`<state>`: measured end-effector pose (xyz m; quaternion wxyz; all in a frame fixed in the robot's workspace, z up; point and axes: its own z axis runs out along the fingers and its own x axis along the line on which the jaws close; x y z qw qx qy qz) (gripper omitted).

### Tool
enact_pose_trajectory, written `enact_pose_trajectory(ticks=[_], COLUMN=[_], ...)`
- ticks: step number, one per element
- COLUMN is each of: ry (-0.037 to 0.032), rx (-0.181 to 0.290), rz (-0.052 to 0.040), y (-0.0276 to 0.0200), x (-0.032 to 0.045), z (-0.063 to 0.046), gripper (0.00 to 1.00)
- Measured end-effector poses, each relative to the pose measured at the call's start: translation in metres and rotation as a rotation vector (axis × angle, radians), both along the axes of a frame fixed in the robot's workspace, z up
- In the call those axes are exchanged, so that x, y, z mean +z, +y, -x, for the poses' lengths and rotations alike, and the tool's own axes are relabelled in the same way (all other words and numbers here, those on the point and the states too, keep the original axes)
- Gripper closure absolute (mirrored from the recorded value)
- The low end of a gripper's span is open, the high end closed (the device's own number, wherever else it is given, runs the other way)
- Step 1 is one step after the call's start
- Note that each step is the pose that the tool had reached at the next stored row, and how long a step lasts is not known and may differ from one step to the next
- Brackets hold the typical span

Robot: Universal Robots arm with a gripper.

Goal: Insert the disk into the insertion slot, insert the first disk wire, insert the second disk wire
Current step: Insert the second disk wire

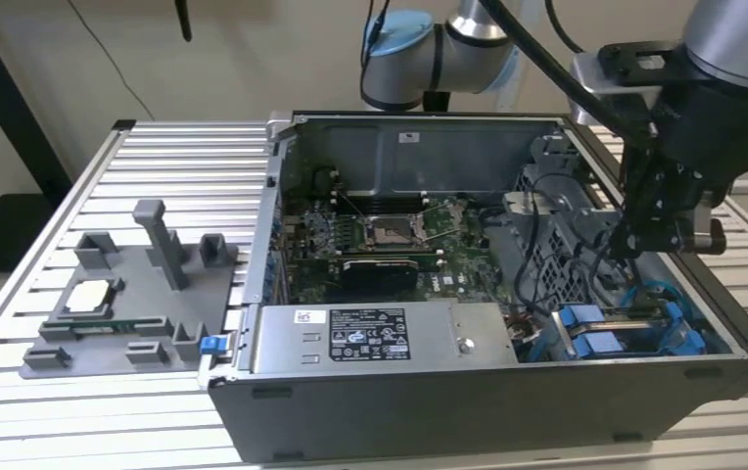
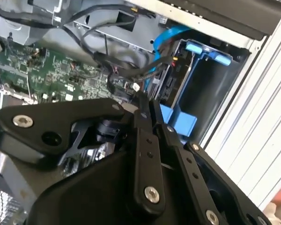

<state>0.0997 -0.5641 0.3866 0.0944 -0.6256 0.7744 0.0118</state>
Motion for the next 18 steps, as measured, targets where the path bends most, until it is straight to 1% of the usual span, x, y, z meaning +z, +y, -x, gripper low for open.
enact_pose_trajectory(ticks=[2, 3, 6, 10, 13, 14, 18], ry=[0.0063, 0.0089, 0.0094, 0.0080, 0.0079, 0.0083, 0.0117], rx=[0.012, 0.020, 0.061, 0.119, 0.122, 0.122, 0.123], rz=[0.0129, 0.0179, 0.0184, 0.0189, 0.0189, 0.0262, 0.0810], y=[0.0000, 0.0000, -0.0002, -0.0004, -0.0005, -0.0005, -0.0005], x=[-0.0001, -0.0002, -0.0007, -0.0013, -0.0014, -0.0017, -0.0020], z=[0.0001, 0.0001, 0.0001, 0.0002, 0.0001, 0.0001, 0.0001], gripper=[1.00, 1.00, 1.00, 1.00, 1.00, 1.00, 1.00])
